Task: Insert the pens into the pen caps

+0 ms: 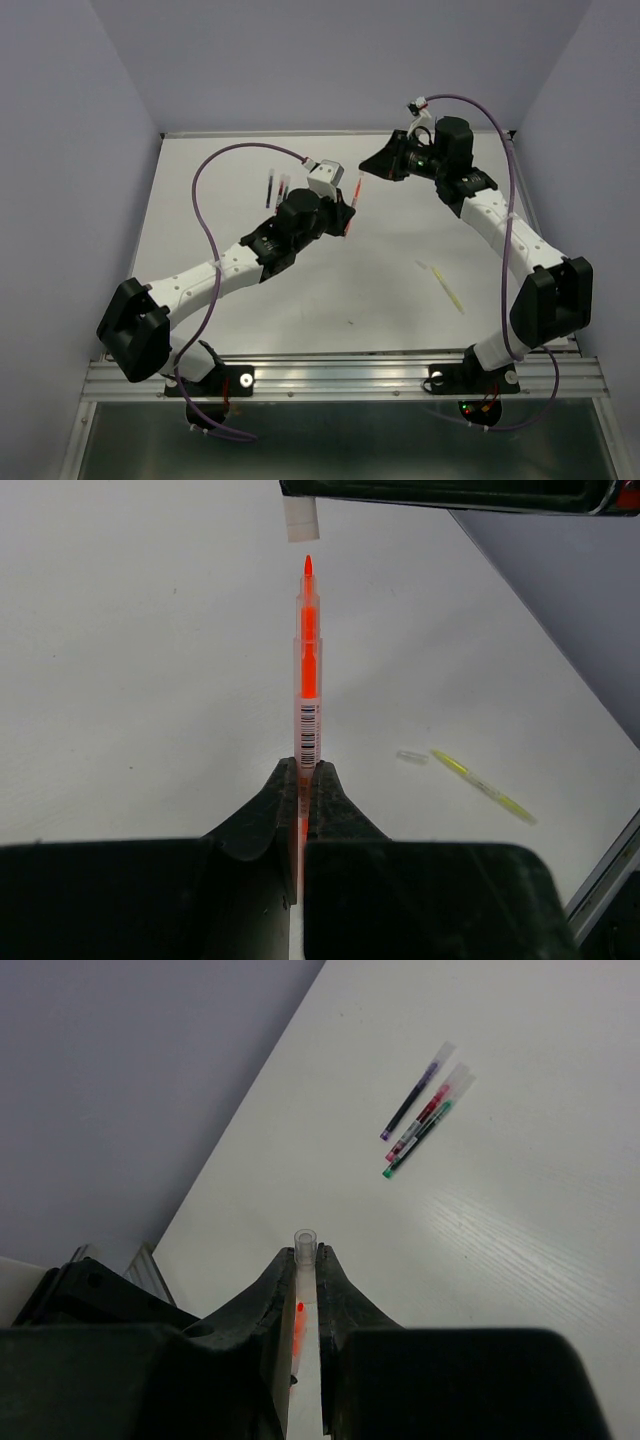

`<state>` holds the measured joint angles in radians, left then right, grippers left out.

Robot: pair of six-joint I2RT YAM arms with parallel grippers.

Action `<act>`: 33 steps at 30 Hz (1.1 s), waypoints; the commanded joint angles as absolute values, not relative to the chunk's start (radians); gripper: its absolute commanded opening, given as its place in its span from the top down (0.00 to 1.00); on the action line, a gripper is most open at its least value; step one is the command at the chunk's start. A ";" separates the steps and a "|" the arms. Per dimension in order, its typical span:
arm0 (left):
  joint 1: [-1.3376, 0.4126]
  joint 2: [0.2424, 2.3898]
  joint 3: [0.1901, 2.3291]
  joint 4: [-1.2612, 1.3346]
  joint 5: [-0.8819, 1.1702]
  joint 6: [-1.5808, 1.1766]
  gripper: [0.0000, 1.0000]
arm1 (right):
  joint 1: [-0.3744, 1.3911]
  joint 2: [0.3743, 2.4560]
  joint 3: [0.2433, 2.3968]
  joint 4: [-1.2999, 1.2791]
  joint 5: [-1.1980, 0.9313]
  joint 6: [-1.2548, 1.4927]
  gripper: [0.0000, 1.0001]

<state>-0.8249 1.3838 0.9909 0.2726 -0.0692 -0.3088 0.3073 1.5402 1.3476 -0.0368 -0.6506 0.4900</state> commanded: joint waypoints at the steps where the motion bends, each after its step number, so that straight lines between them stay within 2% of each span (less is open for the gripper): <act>1: -0.830 1.350 1.046 0.316 -0.086 -0.276 1.00 | 0.302 1.545 1.384 0.020 -0.653 0.492 0.87; 33: -0.831 1.362 1.048 0.293 -0.121 -0.273 1.00 | 0.302 1.511 1.371 0.087 -0.606 0.586 0.85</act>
<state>-0.8249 1.3830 1.0237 0.2623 -0.1001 -0.2806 0.3073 1.5486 1.3453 0.0174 -0.6056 0.5781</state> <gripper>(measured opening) 0.099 0.159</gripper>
